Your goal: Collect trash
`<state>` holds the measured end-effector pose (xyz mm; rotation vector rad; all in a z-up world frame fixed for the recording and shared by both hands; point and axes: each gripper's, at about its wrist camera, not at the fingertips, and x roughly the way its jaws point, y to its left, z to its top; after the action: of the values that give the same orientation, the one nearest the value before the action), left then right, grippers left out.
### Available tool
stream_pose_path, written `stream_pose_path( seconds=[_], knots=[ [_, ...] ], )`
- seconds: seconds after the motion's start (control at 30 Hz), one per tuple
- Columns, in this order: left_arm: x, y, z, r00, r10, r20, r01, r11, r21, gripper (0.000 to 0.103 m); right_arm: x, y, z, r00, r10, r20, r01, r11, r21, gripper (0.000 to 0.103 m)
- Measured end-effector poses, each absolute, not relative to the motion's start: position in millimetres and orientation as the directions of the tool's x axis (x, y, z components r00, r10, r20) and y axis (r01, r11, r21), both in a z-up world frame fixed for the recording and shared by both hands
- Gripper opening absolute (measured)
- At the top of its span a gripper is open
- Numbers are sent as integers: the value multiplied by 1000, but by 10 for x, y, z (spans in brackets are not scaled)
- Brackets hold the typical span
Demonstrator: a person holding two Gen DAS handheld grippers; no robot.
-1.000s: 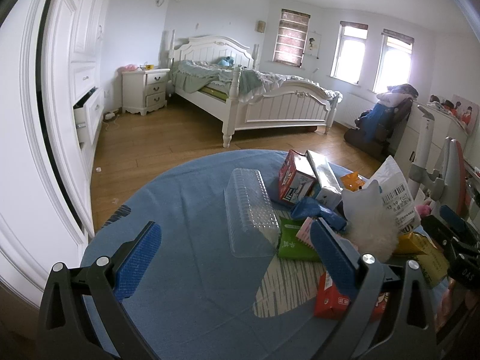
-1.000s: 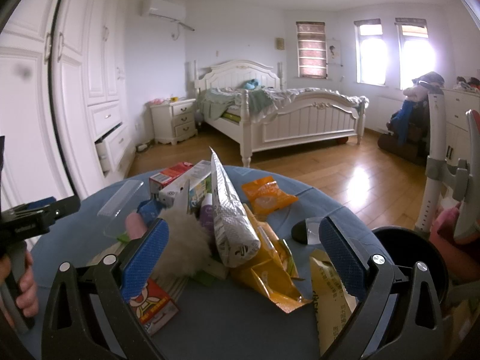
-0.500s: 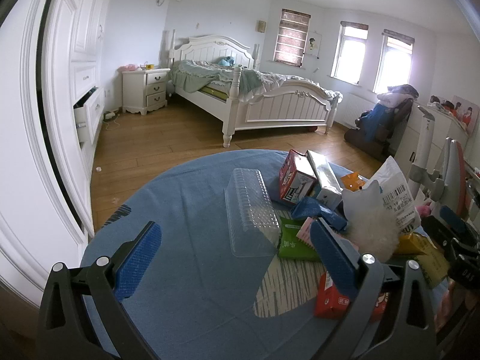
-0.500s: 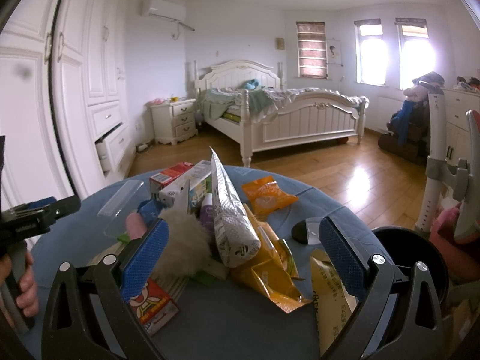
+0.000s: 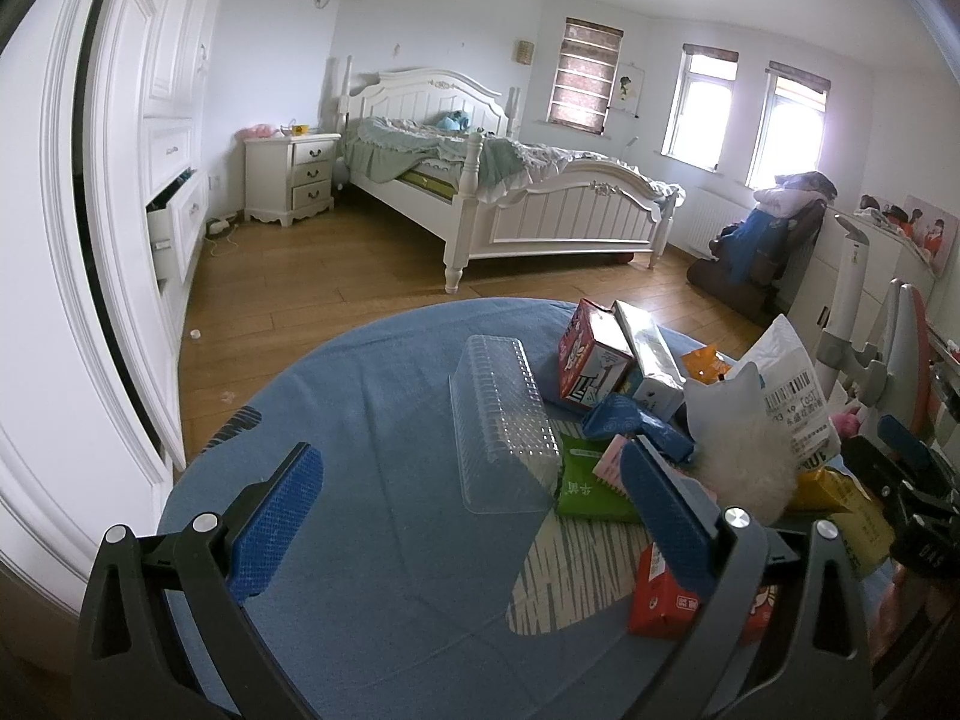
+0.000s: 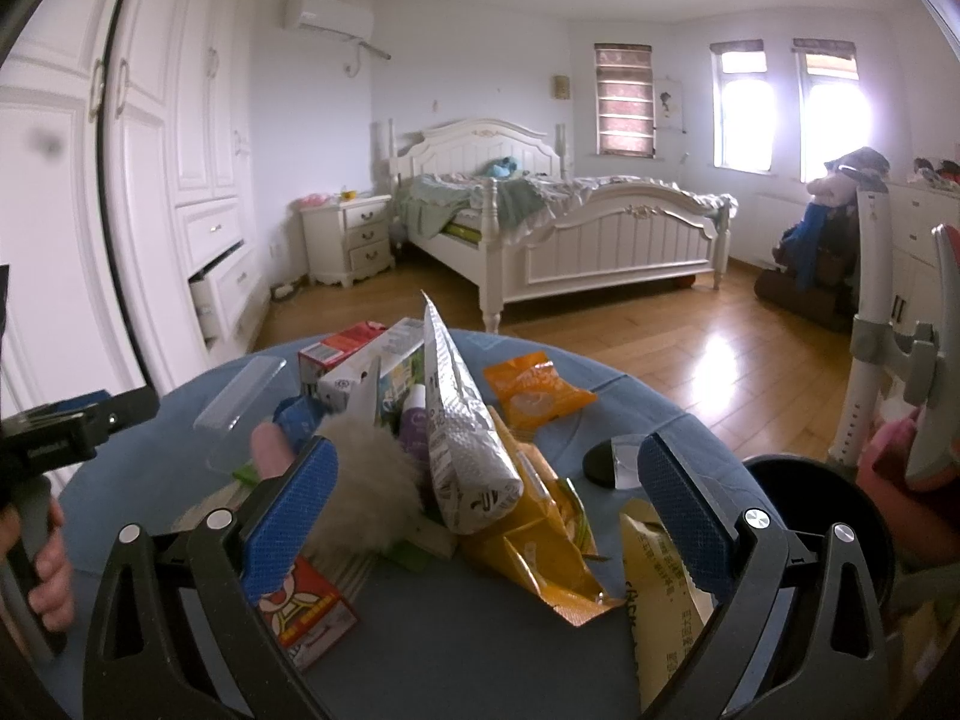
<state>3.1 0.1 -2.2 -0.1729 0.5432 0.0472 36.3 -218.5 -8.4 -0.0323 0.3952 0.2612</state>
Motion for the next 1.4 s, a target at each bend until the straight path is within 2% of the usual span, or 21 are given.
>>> stream_pose_path(
  seconds=[0.97,1.07,1.17,1.23,1.4],
  knots=[
    [37,38,-21,860,-16,-510,-84,981,-173,98,365,-2175,-72,888,247,-387,-259,966,21,99],
    [129,123,-89,825,-94,-558,-33,977,-213,98,369,-2239,19,856,354,-377,-336,935,115,99],
    [275,332,-145,777,-213,-592,9,944,-329,98,506,-2071,358,775,464,-430,-446,883,148,98],
    [385,369,-122,771,-233,-593,27,942,-335,97,671,-1890,566,734,493,-466,-492,860,135,98],
    [726,186,-33,716,-297,-631,86,936,-342,95,1292,-1486,817,610,534,-585,-524,826,208,92]
  ],
)
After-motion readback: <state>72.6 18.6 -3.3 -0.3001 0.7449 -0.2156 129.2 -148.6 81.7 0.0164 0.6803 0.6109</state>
